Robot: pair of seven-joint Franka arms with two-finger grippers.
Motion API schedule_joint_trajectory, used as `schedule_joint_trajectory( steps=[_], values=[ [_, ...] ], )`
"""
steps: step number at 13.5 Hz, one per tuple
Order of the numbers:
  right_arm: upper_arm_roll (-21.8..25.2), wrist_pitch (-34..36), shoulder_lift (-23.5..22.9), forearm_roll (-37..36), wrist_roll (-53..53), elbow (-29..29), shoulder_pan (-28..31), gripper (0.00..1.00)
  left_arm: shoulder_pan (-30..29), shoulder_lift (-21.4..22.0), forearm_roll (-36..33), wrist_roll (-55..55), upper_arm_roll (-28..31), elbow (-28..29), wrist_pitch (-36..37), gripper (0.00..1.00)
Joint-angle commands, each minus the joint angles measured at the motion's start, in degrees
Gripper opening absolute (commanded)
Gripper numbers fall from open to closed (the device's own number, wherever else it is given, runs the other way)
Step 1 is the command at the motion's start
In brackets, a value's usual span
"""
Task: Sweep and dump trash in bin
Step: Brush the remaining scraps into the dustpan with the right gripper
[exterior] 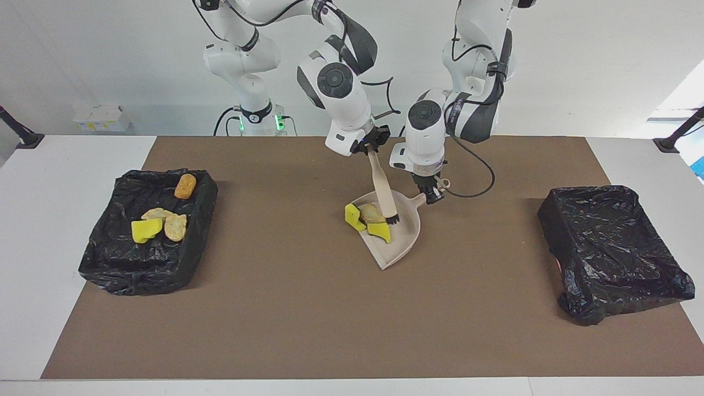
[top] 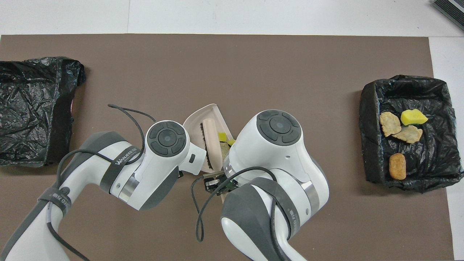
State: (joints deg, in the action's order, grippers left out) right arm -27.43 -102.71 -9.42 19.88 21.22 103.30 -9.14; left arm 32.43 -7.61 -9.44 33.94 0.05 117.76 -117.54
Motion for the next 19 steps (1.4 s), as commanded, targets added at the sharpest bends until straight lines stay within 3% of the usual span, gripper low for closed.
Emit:
schedule_joint_trajectory(
  steps=[1,7,12,15,19],
  values=[
    [0.00,6.35,3.70,-0.62,-0.04,0.33,3.76,0.00,-0.44,1.46,-0.06,3.68,-0.14,1.94,-2.16,0.00],
    [0.09,16.13,6.77,-14.77,-0.30,2.25,6.14,0.00,-1.40,1.46,-0.06,5.43,-0.14,1.94,-2.07,0.00],
    [-0.17,5.34,14.42,-15.14,-4.70,18.15,10.10,0.00,-2.11,1.29,-0.06,9.38,-0.14,1.86,-1.99,0.00],
    [-0.35,-0.72,13.99,-12.34,-4.08,21.24,9.40,0.00,-3.69,0.67,-0.06,15.17,-0.14,0.81,-2.33,0.00],
    [-0.44,-3.54,11.89,-10.57,-2.60,21.60,7.39,0.00,-6.15,1.46,2.05,18.62,-0.31,-0.43,-1.81,0.00]
  ],
)
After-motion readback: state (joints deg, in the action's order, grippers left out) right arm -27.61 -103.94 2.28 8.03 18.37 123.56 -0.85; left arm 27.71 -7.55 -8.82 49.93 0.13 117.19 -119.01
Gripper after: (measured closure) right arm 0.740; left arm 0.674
